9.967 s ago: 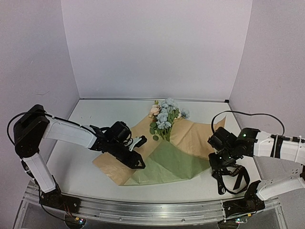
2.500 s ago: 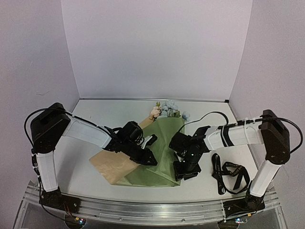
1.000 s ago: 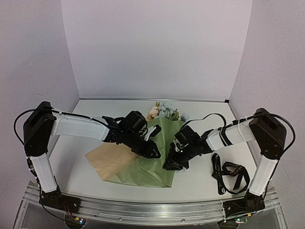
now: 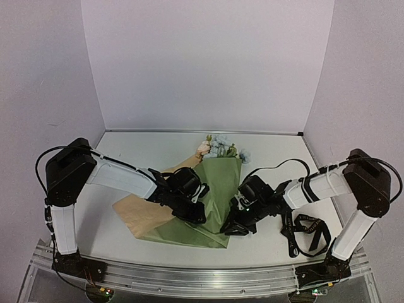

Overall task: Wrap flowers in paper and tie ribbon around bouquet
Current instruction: Press the fold line on the 2/3-folded wrapping paper.

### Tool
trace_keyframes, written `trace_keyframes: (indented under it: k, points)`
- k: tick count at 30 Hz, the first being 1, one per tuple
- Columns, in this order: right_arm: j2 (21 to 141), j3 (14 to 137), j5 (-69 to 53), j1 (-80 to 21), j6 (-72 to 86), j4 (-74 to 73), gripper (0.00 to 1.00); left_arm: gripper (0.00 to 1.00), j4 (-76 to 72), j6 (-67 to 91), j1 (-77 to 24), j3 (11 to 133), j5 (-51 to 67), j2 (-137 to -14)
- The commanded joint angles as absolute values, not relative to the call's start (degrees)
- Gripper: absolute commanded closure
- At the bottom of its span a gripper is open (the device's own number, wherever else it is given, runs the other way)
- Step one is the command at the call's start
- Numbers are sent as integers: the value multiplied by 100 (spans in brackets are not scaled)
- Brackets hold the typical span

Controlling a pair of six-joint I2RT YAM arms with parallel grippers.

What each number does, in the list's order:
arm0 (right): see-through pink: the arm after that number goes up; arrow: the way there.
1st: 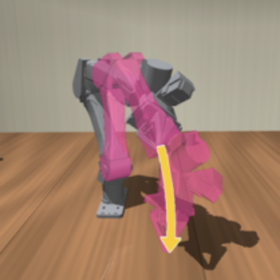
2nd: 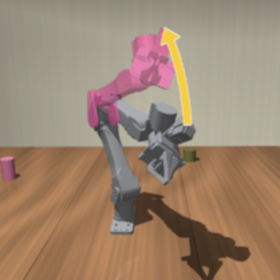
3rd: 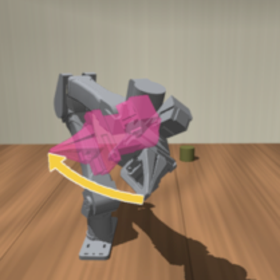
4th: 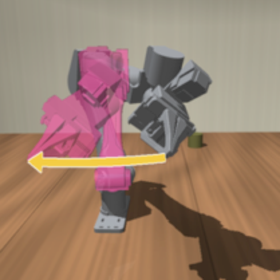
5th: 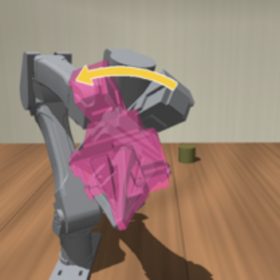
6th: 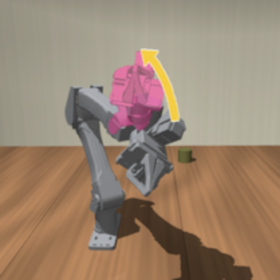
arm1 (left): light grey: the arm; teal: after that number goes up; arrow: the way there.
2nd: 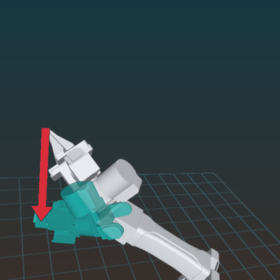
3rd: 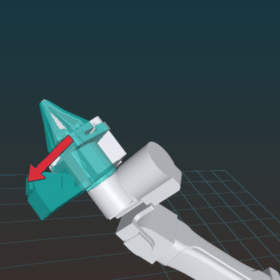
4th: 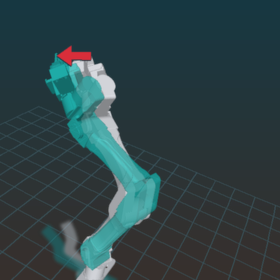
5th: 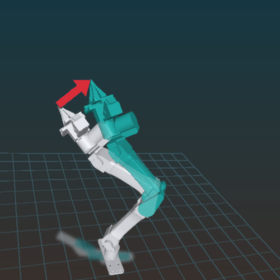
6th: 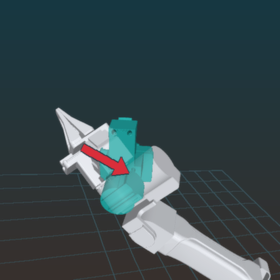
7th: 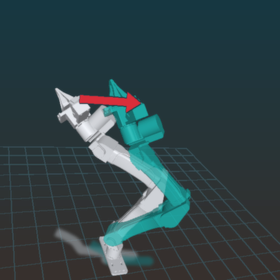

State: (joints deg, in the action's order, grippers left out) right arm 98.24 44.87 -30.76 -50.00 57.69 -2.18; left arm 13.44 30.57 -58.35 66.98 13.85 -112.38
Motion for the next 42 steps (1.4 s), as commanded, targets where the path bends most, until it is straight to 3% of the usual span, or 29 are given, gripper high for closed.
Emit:
trace_keyframes:
  k: [1,9,23,42]
  points:
    - [9815,4167,-2889,-5093,6110,365,81,80,1364,3125,-5818,6608,1208,-11247]
    - [10025,4443,-2833,-4670,6164,467,80,90,1458,3038,-5814,6540,1169,-11304]
    - [10992,5405,-3042,-3399,6471,677,80,93,1547,2909,-5792,6515,1150,-11318]
    - [12852,8470,-3271,-1732,6957,137,80,93,1641,2848,-5748,6451,1069,-11161]
